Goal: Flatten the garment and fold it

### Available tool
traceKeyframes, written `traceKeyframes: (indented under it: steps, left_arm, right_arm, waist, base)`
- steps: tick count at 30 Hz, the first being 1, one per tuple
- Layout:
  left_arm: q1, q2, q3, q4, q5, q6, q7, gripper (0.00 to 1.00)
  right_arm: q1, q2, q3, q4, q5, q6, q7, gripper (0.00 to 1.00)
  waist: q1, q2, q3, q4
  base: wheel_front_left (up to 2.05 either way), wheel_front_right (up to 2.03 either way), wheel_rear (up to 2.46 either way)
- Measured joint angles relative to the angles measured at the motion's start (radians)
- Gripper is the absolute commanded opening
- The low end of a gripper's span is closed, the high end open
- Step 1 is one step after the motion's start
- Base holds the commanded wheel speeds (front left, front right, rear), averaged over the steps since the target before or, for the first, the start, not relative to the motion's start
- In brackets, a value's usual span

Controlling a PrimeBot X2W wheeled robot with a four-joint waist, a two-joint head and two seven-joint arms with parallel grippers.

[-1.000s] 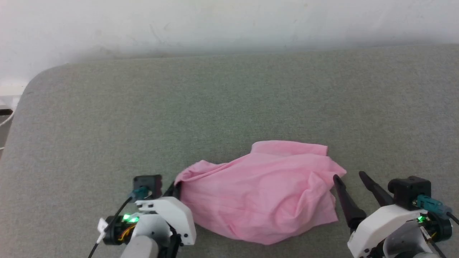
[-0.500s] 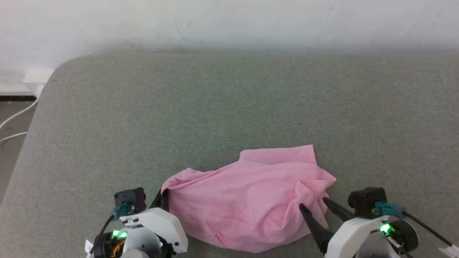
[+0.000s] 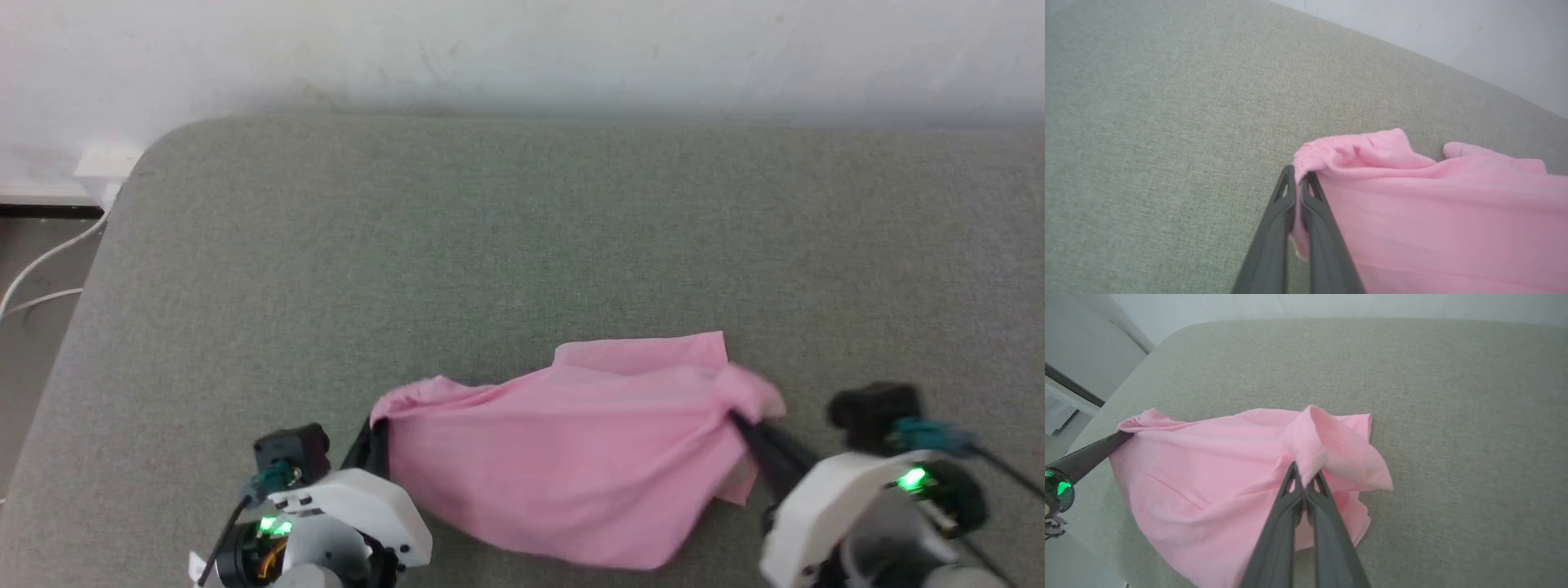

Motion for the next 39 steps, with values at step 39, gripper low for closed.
traceKeyframes:
  steps: [39]
  left_arm:
    - [-1.084, 0.046, 0.192, 0.025, -0.263, -0.106, 0.020, 0.00]
  right_arm:
    - [-1.249, -0.202, -0.001, 0.461, -0.035, 0.001, -0.315, 0.00]
  waist:
    - [0.0001, 0.0000, 0.340, -0.089]
  base:
    - [0.00, 0.00, 0.00]
